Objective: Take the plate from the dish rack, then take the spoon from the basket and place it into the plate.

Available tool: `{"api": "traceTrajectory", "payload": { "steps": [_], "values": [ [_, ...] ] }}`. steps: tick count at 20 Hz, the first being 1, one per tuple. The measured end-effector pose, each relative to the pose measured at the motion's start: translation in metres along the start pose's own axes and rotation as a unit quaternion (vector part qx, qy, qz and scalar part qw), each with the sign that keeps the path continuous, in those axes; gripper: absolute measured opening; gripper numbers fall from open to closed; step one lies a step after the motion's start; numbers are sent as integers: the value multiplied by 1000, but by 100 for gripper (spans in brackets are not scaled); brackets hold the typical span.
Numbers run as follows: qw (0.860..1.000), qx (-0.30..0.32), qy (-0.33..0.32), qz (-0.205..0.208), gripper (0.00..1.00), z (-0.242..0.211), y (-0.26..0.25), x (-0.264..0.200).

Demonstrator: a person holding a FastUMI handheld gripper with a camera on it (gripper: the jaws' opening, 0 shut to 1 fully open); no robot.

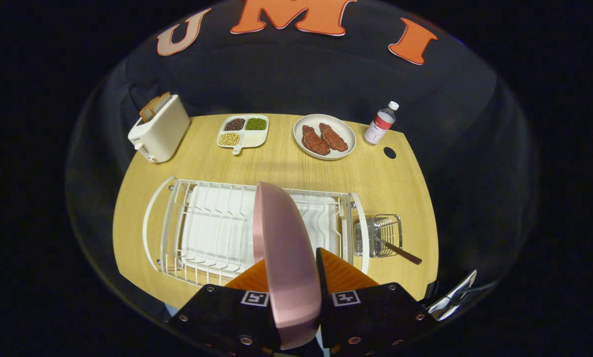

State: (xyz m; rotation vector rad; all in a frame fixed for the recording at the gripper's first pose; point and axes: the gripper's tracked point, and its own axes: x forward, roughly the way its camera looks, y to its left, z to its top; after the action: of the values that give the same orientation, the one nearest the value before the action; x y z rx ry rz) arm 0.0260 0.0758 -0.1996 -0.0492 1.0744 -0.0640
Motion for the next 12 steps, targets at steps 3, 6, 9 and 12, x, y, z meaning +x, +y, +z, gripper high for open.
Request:
{"api": "traceTrajectory", "payload": {
  "steps": [3, 6, 9, 12],
  "values": [
    [999, 30, -6, 28, 31, -12, -8, -20],
    [997, 51, 1, 53, 31, -32, -12, -32],
    [997, 50, 9, 59, 31, -60, -23, -39],
    [994, 62, 23, 91, 31, -87, -24, -41]
  ]
}}
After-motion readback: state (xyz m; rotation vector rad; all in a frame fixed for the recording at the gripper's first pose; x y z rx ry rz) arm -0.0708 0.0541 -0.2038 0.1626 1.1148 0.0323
